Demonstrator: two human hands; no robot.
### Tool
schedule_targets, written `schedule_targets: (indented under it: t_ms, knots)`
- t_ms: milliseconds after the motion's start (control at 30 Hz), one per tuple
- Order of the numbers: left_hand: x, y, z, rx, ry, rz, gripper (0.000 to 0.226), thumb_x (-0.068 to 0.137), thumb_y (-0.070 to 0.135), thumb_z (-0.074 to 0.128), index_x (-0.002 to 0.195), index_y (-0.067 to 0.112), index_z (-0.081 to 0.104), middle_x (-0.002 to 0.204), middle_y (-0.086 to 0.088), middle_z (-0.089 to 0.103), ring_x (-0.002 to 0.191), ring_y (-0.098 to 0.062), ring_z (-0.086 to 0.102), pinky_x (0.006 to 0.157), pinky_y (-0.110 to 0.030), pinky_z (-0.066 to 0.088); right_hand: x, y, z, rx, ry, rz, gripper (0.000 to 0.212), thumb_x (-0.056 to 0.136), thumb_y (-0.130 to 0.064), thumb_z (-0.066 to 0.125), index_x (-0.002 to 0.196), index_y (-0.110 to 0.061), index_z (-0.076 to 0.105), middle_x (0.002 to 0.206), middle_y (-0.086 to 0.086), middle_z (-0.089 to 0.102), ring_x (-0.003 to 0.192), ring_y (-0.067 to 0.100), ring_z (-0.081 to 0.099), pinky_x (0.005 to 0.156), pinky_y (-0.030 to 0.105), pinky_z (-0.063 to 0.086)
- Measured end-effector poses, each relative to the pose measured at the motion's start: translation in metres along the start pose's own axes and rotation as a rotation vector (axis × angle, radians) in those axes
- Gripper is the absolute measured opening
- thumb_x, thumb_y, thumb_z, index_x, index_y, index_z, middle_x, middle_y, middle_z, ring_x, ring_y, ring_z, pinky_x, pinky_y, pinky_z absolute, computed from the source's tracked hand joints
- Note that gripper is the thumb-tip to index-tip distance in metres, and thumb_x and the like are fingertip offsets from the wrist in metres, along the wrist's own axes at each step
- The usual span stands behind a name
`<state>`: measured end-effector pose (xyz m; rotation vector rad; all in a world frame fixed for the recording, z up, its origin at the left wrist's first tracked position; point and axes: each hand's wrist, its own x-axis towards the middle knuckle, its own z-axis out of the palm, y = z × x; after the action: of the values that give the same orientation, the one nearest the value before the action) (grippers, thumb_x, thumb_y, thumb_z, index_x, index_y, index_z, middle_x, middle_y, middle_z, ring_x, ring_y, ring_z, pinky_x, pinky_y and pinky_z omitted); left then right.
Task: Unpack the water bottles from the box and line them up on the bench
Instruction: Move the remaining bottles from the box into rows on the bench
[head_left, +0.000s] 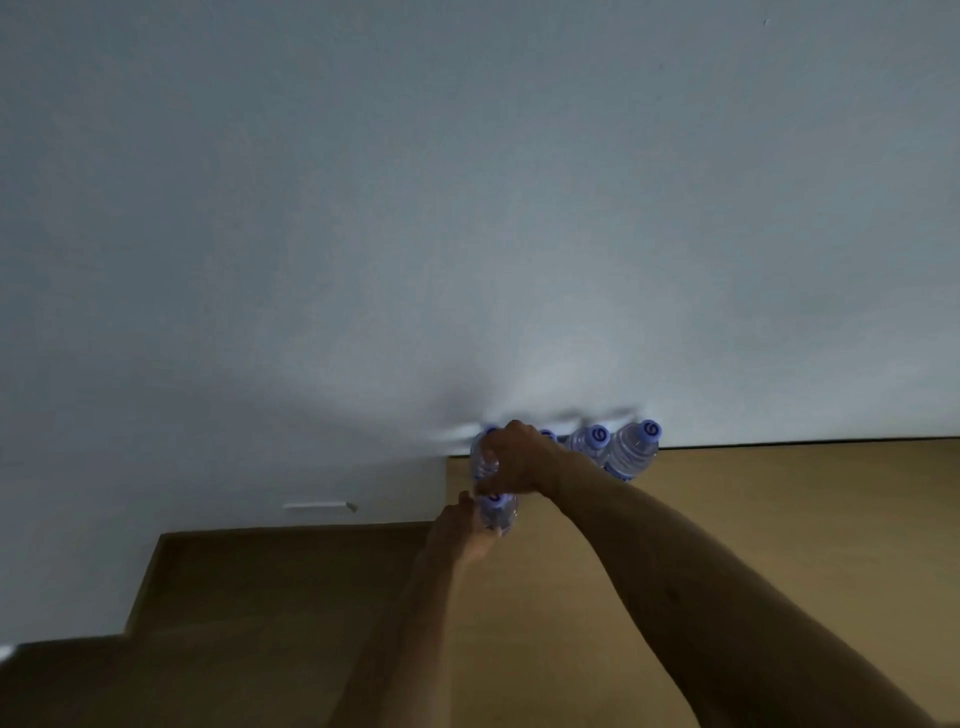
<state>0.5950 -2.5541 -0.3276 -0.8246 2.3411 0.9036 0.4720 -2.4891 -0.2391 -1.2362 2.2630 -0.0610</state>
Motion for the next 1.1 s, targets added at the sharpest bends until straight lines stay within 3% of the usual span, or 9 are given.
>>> schedule_targets:
  t_ms: [200,333,433,567,733,967,1100]
  knots:
    - [-0.007,0.0,-0.017,0.079,0.01,0.005,0.045,0.096,0.029,0.058,0.132,0.007,0.043,0.119,-0.015,0.064,0.104,-0.029,0.064,0.091,-0.039,0.053,0.002,-0.005,-0.012,0.088,0.208,0.141,0.019,0.089,-0.015,0.049,0.094,-0.004,0.064,0.098,0.019,0.066,0.091,0.037,0.064,0.067,0.03,0.041]
    - [-0.014,0.005,-0.038,0.178,0.232,0.011,0.036,0.098,0.027,0.054,0.129,0.011,0.048,0.109,-0.009,0.067,0.095,-0.023,0.067,0.081,-0.032,0.055,-0.007,-0.006,-0.023,0.105,0.32,0.203,0.017,0.083,-0.011,0.054,0.096,-0.007,0.064,0.098,0.017,0.065,0.09,0.037,0.064,0.066,0.031,0.042]
    - [-0.019,0.019,-0.061,0.178,0.381,0.004,0.04,0.095,0.021,0.056,0.133,0.012,0.045,0.119,-0.01,0.062,0.104,-0.024,0.064,0.084,-0.032,0.053,-0.019,-0.004,-0.031,0.127,0.354,0.246,0.017,0.082,-0.01,0.053,0.096,-0.009,0.063,0.1,0.016,0.064,0.092,0.037,0.063,0.068,0.032,0.042]
    - [-0.03,0.049,-0.086,0.219,0.467,0.058,0.035,0.096,0.019,0.052,0.13,0.012,0.05,0.121,-0.009,0.062,0.109,-0.024,0.062,0.087,-0.032,0.051,-0.046,0.007,-0.044,0.155,0.373,0.317,0.022,0.082,-0.009,0.053,0.103,-0.011,0.06,0.109,0.013,0.061,0.098,0.035,0.06,0.072,0.03,0.04]
    - [-0.051,0.107,-0.091,0.324,0.504,0.198,0.031,0.096,0.019,0.049,0.126,0.015,0.054,0.123,-0.007,0.059,0.114,-0.023,0.058,0.09,-0.03,0.045,-0.101,0.032,-0.071,0.163,0.447,0.409,0.03,0.086,-0.009,0.051,0.115,-0.009,0.056,0.118,0.013,0.054,0.108,0.032,0.056,0.086,0.035,0.045]
    - [-0.09,0.229,-0.052,0.517,0.572,0.411,0.034,0.1,0.033,0.041,0.127,0.014,0.048,0.121,-0.009,0.058,0.108,-0.023,0.059,0.088,-0.032,0.049,-0.222,0.107,-0.103,0.201,0.615,0.682,0.028,0.089,-0.016,0.049,0.116,-0.012,0.055,0.118,0.011,0.052,0.111,0.031,0.052,0.09,0.039,0.042]
    - [-0.127,0.304,-0.003,0.566,0.627,0.505,0.049,0.099,0.044,0.038,0.139,0.017,0.038,0.146,-0.018,0.039,0.134,-0.031,0.038,0.107,-0.04,0.034,-0.316,0.162,-0.097,0.15,0.683,0.84,0.027,0.087,-0.015,0.048,0.113,-0.013,0.052,0.115,0.01,0.05,0.107,0.029,0.049,0.091,0.038,0.039]
